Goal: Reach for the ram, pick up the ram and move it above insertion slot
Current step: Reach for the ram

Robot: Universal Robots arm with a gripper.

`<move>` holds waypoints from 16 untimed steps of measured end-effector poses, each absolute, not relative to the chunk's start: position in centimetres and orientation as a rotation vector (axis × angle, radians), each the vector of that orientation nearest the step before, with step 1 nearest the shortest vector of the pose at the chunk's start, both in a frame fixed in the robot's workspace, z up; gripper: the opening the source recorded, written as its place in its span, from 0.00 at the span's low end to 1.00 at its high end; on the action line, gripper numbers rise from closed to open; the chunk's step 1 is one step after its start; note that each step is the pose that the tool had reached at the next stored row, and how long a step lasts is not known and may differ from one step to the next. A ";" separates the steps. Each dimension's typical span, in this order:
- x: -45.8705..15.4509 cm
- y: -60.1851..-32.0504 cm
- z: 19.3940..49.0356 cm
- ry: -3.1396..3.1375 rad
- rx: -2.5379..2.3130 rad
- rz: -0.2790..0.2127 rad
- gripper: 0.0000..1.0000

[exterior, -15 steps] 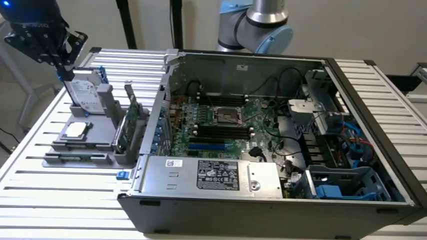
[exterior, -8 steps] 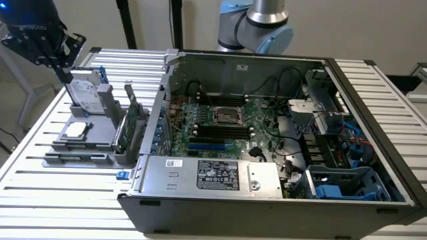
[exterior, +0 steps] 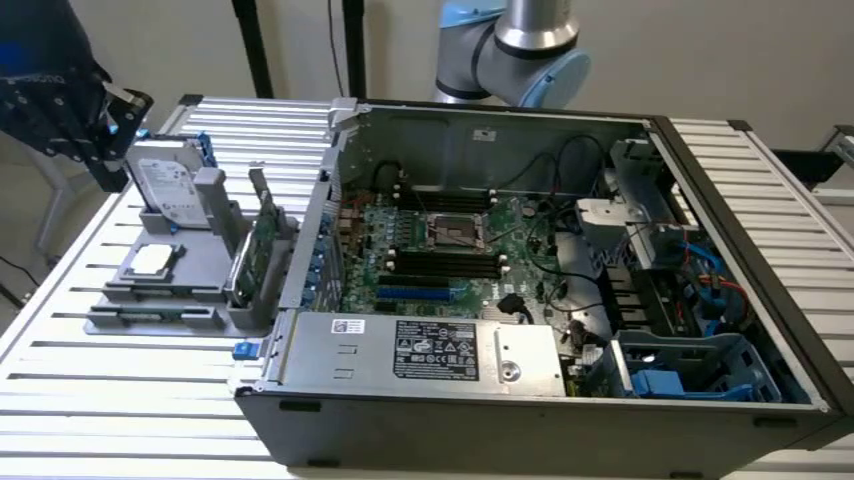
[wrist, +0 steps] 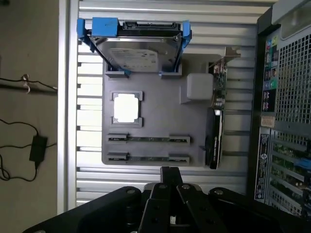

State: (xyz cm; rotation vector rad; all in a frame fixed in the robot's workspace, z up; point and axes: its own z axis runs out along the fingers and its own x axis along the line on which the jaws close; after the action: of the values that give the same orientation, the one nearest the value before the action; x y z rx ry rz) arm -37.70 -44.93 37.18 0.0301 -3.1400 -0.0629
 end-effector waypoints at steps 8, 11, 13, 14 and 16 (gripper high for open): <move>-37.9 -46.2 36.5 -3.137 0.063 -0.063 0.11; -38.1 -46.3 36.4 -3.137 0.076 -0.063 0.11; -38.1 -46.3 36.4 -3.137 0.076 -0.063 0.11; -38.1 -46.3 36.4 -3.137 0.076 -0.063 0.11; -38.1 -46.3 36.4 -3.137 0.076 -0.063 0.11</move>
State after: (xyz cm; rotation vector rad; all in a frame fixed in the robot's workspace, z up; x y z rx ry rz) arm -38.08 -46.27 36.42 0.0761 -3.1366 -0.0632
